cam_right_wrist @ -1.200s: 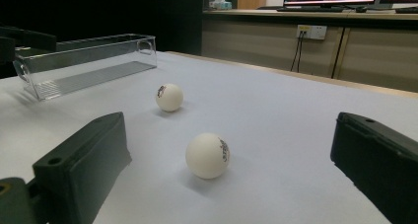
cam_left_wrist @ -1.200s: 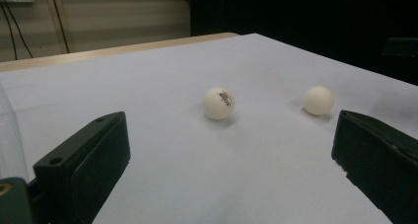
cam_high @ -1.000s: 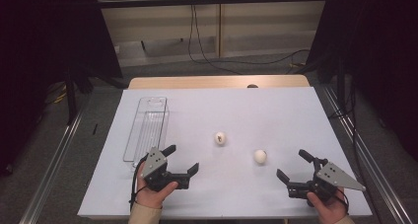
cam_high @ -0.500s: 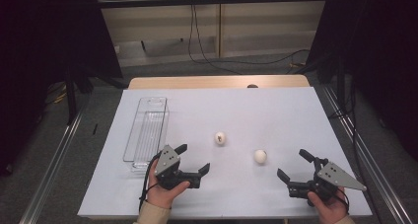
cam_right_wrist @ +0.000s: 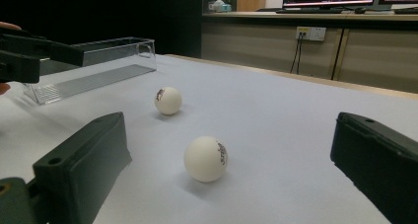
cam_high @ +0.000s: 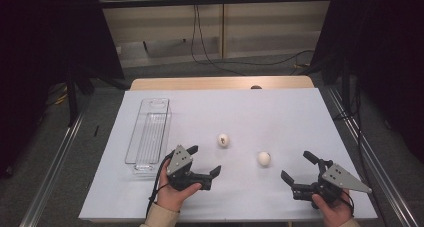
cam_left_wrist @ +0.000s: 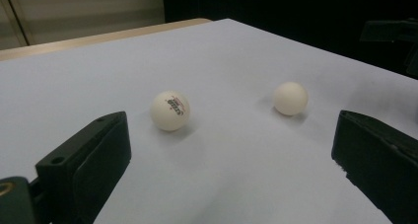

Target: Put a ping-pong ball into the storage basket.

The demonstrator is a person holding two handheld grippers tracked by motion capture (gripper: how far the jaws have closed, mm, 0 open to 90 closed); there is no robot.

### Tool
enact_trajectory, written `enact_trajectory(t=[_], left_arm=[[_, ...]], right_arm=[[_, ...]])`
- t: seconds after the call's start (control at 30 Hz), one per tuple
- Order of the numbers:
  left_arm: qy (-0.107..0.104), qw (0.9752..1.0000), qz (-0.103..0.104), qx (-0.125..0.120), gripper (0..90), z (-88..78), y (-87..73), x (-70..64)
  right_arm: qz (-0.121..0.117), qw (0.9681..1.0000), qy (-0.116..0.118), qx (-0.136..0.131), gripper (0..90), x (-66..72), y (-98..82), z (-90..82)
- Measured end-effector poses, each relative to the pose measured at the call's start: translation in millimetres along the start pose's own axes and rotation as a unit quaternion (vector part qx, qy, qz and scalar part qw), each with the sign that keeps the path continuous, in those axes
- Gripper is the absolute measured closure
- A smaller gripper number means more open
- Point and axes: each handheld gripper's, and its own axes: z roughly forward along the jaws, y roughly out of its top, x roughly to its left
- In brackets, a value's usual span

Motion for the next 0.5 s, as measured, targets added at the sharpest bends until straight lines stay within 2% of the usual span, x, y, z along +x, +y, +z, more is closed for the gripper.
enact_trajectory(t=[0.5], left_arm=[[-0.004,0.9999,0.004,0.011,1.7,11.9,2.5,-5.8]], right_arm=[[0.0,1.0,0.002,0.0,0.8,-0.1,0.4,1.1]])
